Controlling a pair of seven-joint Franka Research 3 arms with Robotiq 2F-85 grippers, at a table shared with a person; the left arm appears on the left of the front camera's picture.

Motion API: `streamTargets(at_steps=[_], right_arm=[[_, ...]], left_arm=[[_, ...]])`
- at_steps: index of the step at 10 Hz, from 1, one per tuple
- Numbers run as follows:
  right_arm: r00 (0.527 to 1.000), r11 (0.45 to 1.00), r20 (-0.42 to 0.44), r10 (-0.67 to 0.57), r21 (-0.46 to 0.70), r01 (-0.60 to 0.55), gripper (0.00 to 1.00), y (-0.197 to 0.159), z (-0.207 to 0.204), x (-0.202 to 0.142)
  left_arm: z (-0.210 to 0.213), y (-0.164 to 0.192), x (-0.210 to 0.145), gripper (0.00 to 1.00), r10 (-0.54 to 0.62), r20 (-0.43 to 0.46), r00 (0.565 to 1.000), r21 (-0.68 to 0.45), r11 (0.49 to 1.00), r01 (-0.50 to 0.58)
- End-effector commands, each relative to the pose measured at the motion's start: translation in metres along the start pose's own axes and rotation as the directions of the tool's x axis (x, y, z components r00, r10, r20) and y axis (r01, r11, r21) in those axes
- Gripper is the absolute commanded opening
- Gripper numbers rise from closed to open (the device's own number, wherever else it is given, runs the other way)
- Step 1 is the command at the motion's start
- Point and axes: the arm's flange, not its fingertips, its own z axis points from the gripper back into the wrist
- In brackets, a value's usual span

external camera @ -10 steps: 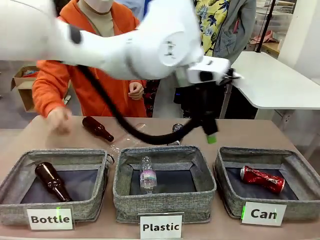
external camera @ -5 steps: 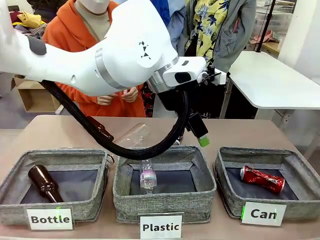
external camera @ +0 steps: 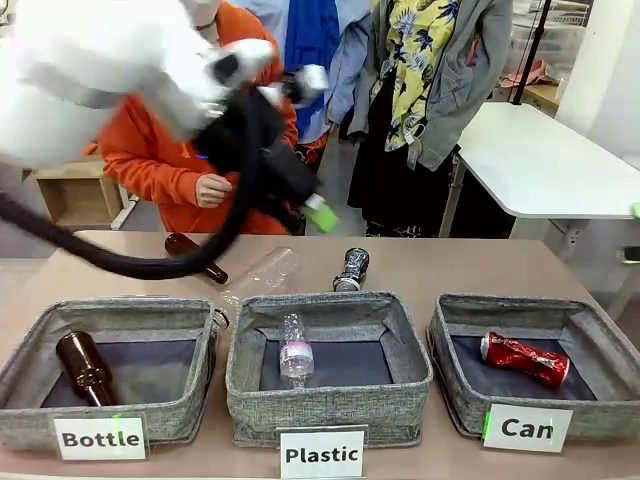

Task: Sort the can waste into the basket.
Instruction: Pick up the can waste from the table and place it in the right Fabric basket.

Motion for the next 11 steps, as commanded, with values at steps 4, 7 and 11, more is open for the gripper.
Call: streamTargets(at_steps=[4,7,11], right_arm=[[0.966,0.963,-0.125,-0.226,0.120,0.241,1.00,-0.002,-0.068,-0.030],[0.981,0.980,-0.019,-0.195,0.049,0.195,1.00,-0.022,-0.038,-0.027],[0.969,0.965,-0.108,-0.221,0.121,0.234,1.00,-0.010,-0.044,0.009]], left_arm=[[0.157,0.080,-0.215,1.00,0.387,0.515,0.765,-0.307,0.916,-0.257],[0.184,0.140,-0.305,1.00,0.568,0.595,0.568,-0.378,0.822,-0.426],[0.204,0.107,-0.266,1.00,0.487,0.576,0.656,-0.351,0.872,-0.340]])
